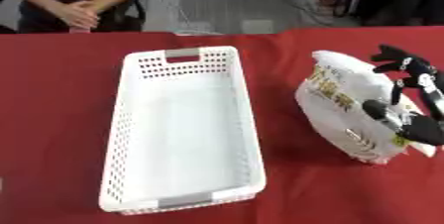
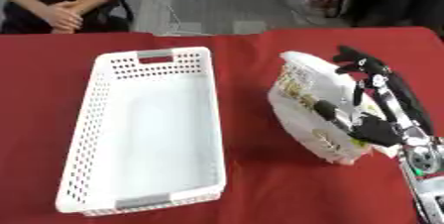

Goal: Pick up objects on the table and place them in the box.

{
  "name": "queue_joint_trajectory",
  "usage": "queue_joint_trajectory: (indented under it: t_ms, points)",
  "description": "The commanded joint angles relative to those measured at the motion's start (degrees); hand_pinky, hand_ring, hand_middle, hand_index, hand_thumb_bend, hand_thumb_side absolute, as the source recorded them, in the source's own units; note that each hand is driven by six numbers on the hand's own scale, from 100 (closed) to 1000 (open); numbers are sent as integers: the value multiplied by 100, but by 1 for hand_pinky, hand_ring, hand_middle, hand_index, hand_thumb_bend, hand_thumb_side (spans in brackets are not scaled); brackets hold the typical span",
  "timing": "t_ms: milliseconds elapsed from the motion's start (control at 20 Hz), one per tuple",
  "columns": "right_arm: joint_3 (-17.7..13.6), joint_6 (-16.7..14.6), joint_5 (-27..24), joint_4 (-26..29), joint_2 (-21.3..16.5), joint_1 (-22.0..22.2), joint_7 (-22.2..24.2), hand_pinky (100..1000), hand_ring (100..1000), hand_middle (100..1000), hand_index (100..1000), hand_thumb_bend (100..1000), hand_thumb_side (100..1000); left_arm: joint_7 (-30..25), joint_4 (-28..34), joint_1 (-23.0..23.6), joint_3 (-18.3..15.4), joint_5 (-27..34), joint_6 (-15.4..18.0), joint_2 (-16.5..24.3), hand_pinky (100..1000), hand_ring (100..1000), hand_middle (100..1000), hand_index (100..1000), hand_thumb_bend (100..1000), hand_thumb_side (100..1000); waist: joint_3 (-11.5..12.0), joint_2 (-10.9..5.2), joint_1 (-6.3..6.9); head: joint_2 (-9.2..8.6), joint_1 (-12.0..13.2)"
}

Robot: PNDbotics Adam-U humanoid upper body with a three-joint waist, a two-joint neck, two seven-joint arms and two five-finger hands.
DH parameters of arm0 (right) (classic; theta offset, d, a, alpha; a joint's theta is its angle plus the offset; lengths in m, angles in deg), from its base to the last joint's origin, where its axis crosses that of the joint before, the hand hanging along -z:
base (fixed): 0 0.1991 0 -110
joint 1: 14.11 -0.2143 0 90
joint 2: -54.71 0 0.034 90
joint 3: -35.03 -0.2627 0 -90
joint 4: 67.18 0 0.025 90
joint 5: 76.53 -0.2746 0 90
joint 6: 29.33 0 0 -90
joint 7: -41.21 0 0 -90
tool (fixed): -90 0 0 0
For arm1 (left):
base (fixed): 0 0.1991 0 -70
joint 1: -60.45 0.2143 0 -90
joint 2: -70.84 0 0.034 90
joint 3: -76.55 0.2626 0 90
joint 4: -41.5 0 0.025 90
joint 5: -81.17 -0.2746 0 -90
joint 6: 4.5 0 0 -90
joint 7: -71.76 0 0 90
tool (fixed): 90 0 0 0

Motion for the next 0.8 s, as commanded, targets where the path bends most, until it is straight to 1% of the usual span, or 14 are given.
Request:
queue_joint_trajectory:
  t_ms: [50, 450, 500, 550, 600, 800]
  points:
    - [42, -33, -62, -8, -222, -129, 74, 304, 743, 795, 968, 687, 772, -15, 113, -39, 6, 30, -2, 47, 771, 770, 718, 692, 291, 959, 10, -74, -7, -55, -53]
    - [96, -79, -78, -176, -293, -205, 136, 304, 743, 795, 968, 688, 770, -20, 113, -40, 9, 34, -4, 44, 771, 770, 718, 692, 291, 960, 23, -74, -9, -51, -52]
    - [94, -81, -75, -182, -295, -206, 135, 305, 743, 796, 968, 688, 770, -19, 113, -40, 9, 34, -5, 44, 771, 770, 718, 692, 291, 960, 22, -74, -9, -50, -50]
    - [92, -84, -72, -184, -297, -207, 134, 305, 743, 796, 968, 674, 793, -19, 113, -40, 9, 34, -6, 45, 771, 769, 718, 692, 291, 960, 22, -75, -9, -50, -49]
    - [85, -86, -69, -178, -302, -214, 129, 307, 744, 796, 968, 688, 772, -20, 113, -41, 9, 34, -5, 46, 771, 769, 718, 692, 291, 959, 21, -76, -8, -50, -47]
    - [47, -82, -53, -107, -364, -277, 105, 315, 747, 799, 967, 690, 777, -23, 113, -41, 11, 35, -6, 52, 771, 769, 718, 692, 291, 959, 20, -82, -10, -50, -43]
